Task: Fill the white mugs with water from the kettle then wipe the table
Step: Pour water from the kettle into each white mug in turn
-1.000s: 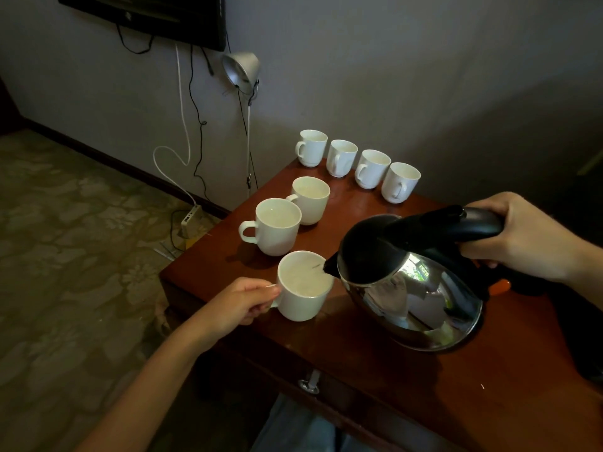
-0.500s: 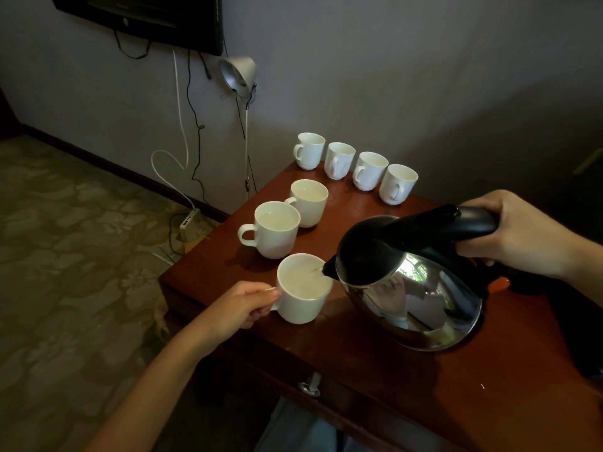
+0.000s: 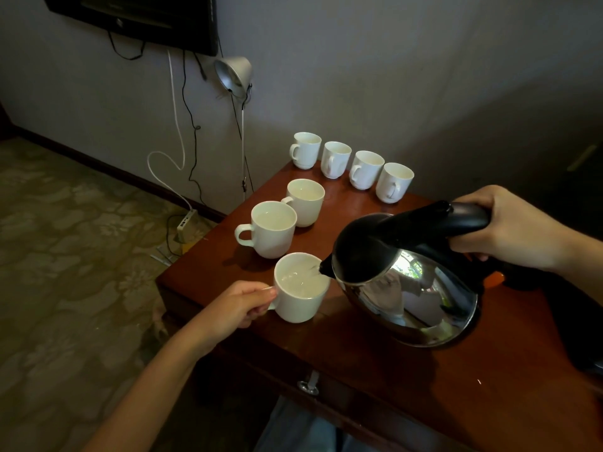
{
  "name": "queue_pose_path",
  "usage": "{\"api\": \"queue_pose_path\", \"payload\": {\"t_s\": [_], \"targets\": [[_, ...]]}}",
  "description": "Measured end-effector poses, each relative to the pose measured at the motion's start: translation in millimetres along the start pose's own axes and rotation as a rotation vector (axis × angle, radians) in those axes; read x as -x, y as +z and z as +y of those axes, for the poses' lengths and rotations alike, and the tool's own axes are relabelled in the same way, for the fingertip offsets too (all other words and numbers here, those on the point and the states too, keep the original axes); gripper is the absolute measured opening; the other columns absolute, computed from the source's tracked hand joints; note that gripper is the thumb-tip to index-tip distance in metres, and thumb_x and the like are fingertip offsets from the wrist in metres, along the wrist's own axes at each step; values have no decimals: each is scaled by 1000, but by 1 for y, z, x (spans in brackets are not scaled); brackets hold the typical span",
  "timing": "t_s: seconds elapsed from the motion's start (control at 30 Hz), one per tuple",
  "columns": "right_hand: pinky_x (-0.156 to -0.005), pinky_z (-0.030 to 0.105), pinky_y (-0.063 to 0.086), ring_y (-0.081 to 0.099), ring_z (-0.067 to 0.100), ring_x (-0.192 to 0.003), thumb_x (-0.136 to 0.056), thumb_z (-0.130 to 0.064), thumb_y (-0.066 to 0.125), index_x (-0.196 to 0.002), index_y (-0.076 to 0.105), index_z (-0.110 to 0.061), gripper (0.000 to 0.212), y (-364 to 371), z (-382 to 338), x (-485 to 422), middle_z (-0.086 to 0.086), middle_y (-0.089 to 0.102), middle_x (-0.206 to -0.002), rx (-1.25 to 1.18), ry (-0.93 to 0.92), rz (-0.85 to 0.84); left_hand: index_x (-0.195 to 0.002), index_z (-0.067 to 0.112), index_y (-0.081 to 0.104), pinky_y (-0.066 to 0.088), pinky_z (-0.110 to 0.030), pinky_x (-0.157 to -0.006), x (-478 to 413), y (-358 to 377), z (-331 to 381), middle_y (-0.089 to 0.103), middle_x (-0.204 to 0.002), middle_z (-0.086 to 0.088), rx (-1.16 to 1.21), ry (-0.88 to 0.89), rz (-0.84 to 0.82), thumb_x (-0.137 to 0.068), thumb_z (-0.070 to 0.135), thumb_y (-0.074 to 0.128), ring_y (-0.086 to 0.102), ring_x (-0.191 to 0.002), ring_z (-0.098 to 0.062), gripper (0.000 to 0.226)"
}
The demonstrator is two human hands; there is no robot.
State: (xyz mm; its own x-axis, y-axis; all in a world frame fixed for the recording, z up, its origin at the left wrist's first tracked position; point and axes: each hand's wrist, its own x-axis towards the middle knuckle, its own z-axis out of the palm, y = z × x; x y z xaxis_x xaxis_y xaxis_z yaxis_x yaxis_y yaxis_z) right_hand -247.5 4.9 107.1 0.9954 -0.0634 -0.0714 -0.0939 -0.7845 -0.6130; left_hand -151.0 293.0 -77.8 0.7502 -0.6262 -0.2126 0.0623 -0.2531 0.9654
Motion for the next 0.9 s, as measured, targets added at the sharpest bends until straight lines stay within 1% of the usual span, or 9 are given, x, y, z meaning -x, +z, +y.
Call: {"api": "queue_pose_path", "payload": {"t_s": [0.17,0.33,0.5,0.63,0.7,0.83,0.9], "targets": [[-42,17,41,52,11,-42,-73,6,65,-73,64,2,5,0,-1,0,7,61,-56,-3,-8,-12,-60,15,41,22,-22,-50,0,0,-1,34,-51,8,1,5,-6,-96,25,45,29,-47,-6,38],[-40,18,37,48,12,-38,-70,11,65,-63,59,2,12,1,1,-2,8,55,-49,4,-18,29,-60,14,42,23,-19,-49,0,1,0,36,-50,10,-8,7,8,-97,24,44,31,-45,-2,37],[-42,19,38,49,14,-40,-71,9,65,-68,61,5,7,0,3,-1,9,56,-51,-3,-8,18,-59,15,42,23,-19,-49,0,0,-1,36,-49,10,-6,7,4,-96,24,44,30,-45,-3,39],[-40,17,39,50,11,-40,-72,10,65,-71,62,6,5,1,2,1,8,58,-52,-18,0,24,-60,14,41,22,-21,-50,0,1,0,36,-50,9,2,10,6,-96,24,44,30,-46,-4,38],[-40,17,39,50,11,-39,-72,10,65,-71,62,6,6,2,2,2,7,58,-52,-29,6,26,-60,14,41,22,-22,-50,0,1,0,35,-50,9,5,9,8,-96,24,44,30,-46,-4,38],[-38,15,38,49,8,-37,-71,13,64,-66,62,-2,16,4,5,3,6,58,-48,-46,7,39,-59,15,41,22,-21,-49,-1,1,-1,35,-50,9,9,9,3,-96,24,45,29,-45,-4,38],[-38,15,38,48,10,-37,-71,12,64,-68,64,-2,14,5,6,4,7,57,-49,-55,9,45,-58,15,41,22,-21,-49,-1,1,-2,35,-51,9,9,10,6,-96,24,45,29,-46,-4,39]]}}
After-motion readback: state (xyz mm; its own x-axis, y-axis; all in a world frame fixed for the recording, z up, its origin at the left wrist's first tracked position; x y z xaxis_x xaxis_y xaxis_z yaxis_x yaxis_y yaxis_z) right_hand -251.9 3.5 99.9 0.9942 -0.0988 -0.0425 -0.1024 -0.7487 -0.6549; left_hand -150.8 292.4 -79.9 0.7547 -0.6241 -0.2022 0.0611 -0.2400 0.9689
